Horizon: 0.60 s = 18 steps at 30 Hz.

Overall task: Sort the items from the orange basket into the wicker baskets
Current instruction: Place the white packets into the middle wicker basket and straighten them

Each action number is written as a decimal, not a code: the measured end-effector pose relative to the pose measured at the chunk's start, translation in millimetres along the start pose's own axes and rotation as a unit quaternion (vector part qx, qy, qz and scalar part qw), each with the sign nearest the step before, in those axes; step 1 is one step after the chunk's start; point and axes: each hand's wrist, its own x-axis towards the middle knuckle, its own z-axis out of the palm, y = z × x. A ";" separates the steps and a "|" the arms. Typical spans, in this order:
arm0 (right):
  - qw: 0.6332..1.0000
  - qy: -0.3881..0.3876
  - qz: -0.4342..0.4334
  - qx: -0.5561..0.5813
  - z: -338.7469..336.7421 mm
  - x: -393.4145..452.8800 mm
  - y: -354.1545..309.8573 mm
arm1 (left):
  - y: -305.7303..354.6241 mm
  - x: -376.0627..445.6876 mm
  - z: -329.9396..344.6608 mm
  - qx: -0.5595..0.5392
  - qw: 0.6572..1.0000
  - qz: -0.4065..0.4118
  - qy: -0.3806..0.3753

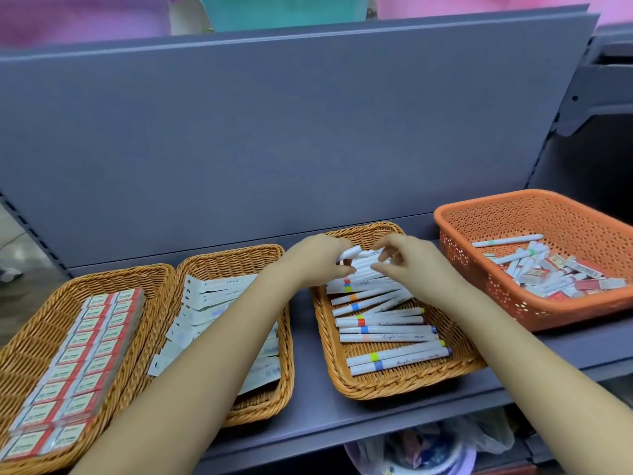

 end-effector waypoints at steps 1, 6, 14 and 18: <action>0.999 0.008 0.010 0.042 1.2 4.7 -2.0 | 0.9 0.3 -0.1 -0.004 1.000 -0.001 -0.002; 0.982 0.012 0.045 0.182 10.1 17.6 -9.4 | 3.8 0.1 -4.9 -0.050 0.999 0.003 -0.005; 0.953 0.022 0.065 0.294 -3.6 14.0 3.3 | -1.2 -7.6 -11.5 -0.105 0.994 -0.026 -0.005; 0.925 0.057 0.097 0.362 -8.7 13.9 11.4 | -5.9 -7.9 -10.5 -0.074 0.996 -0.039 -0.005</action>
